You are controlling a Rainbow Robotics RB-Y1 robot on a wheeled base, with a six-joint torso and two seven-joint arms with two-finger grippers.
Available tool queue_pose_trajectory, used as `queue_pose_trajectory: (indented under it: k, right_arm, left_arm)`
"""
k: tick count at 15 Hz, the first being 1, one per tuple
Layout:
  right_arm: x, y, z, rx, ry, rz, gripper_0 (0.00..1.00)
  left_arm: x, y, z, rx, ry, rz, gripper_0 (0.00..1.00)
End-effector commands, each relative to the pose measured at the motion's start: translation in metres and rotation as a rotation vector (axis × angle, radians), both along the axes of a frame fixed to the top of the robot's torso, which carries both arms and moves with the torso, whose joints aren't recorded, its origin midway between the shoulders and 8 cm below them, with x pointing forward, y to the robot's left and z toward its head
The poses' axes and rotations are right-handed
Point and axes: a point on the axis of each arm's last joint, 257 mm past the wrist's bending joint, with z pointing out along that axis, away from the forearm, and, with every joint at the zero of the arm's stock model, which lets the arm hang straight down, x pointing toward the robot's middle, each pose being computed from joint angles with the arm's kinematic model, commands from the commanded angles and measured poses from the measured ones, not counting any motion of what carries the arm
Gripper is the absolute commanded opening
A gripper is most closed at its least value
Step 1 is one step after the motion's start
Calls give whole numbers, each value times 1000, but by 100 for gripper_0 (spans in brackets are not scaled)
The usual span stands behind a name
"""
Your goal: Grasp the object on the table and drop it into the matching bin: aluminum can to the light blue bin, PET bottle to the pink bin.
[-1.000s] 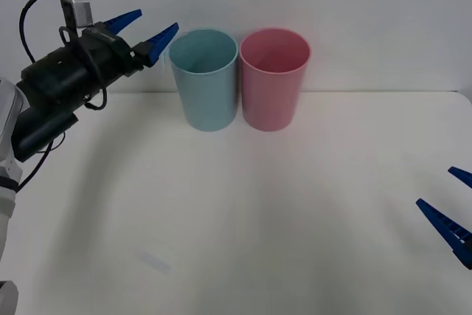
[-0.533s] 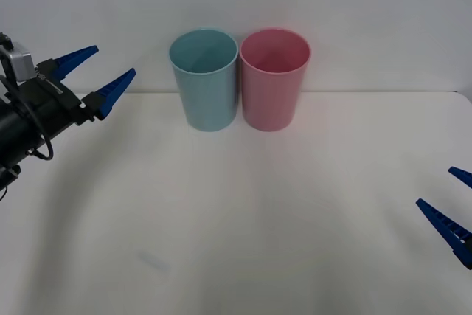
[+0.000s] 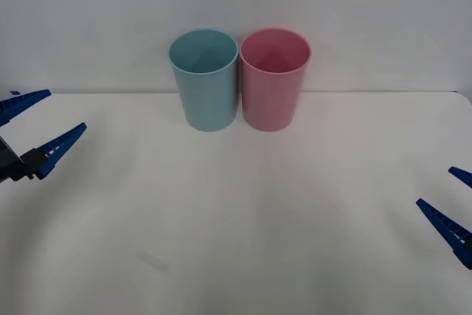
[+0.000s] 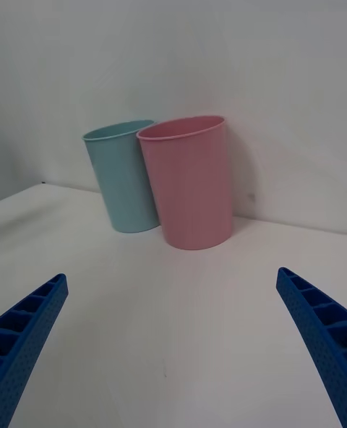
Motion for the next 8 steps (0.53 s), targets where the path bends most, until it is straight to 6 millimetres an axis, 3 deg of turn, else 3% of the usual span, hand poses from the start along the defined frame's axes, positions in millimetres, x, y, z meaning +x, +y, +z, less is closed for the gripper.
queue_pose_trajectory:
  k: [1,3,8]
  right_arm:
    - [0,0,0,0,0,0,100]
    - [0,0,0,0,0,0,100]
    - [0,0,0,0,0,0,100]
  left_arm:
    - [-21,18,-11,26,12,15,100]
    - [-40,34,-18,55,23,26,100]
    - [-71,52,-42,74,65,51,100]
